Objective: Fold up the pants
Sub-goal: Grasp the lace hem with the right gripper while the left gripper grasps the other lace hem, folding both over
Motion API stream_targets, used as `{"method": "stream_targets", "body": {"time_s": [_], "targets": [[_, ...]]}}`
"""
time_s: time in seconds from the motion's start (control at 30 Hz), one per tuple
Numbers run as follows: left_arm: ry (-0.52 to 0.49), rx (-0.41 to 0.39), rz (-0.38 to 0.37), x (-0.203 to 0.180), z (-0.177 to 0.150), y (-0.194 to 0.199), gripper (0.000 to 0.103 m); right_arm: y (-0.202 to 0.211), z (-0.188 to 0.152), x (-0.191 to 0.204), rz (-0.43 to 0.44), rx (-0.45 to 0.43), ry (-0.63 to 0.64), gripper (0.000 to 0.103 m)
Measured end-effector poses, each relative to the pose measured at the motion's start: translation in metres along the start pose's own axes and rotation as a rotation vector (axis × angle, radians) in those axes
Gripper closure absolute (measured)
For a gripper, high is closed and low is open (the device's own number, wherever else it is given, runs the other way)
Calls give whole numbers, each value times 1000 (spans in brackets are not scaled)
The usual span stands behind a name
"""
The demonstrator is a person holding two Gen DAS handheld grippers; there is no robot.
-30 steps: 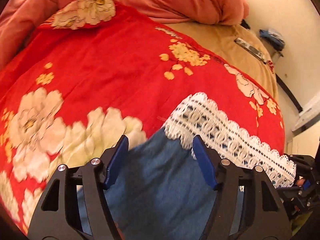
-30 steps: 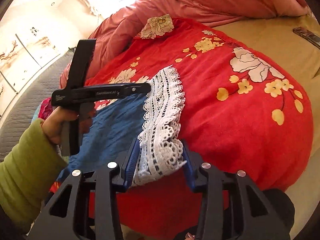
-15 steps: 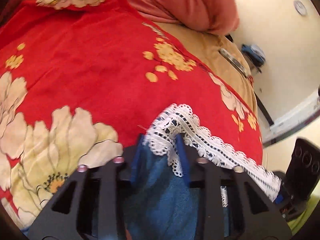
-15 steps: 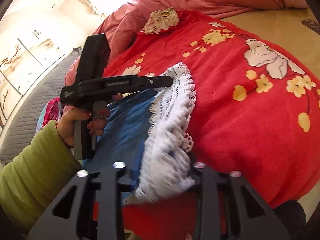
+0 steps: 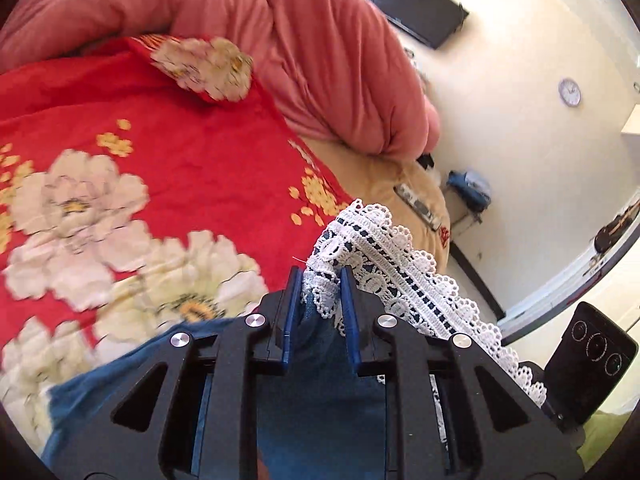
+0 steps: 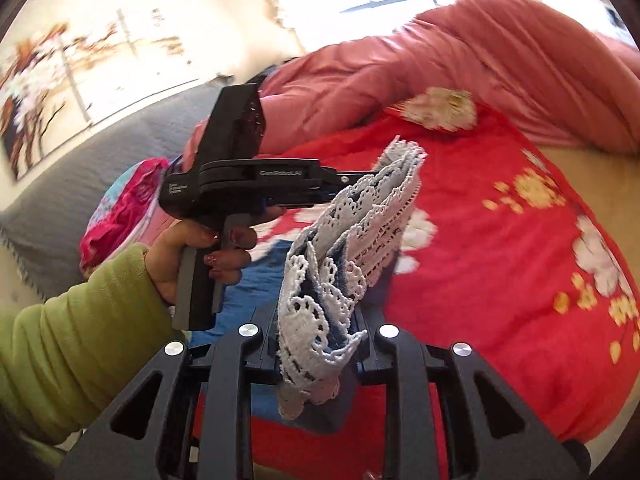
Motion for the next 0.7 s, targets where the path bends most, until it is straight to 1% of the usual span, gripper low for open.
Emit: {"method": "stream_targets", "body": {"time_s": [0.1,0.17,0.2,0.23,0.27,0.3,0.33,0.37,0.4,0.43,0.5,0.57,0.6,0.67,0.7], "targets": [[37,-51,41,21,-10,35,90,-23,1,33,47,41,70,81],[62,-46,92,37,-19,46,90,-42,-4,48,62,83,104,81],[81,-35,132,47,-25,50,90,-53,-9,56,63,108,127,81],[115,-28,166,59,-32,55,89,-68,-16,63,51,147,158,81],[143,-26,174,67,-37,58,87,-79,-23,66,38,179,178,81],[175,-30,189,76,-42,64,78,-91,-30,69,27,218,195,81],[236,-44,198,89,-48,72,65,-104,-37,73,22,251,206,81],[304,-53,181,99,-53,79,59,-112,-43,75,17,273,216,81],[376,-67,153,111,-58,86,45,-120,-47,78,10,291,228,81],[456,-91,109,122,-65,92,40,-128,-51,83,-2,305,252,81],[567,-140,48,140,-78,104,39,-137,-54,92,-23,316,298,81],[609,-171,21,149,-87,112,36,-146,-59,105,-41,325,367,81],[637,-188,10,156,-93,115,34,-151,-64,110,-45,341,402,78],[667,-184,0,160,-96,116,32,-159,-77,117,-52,384,460,70],[668,-184,-4,161,-96,117,32,-162,-82,119,-44,402,470,63]]}}
Point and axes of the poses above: each gripper's, at about its wrist camera, not at the fingertips, and y roughly against the way its jaws point, x to its left, z to its top, the point moved 6 cm from there along -y, roughly the way its jaws point, and after that the axes turned 7 degrees about z, right-handed, at the moved point
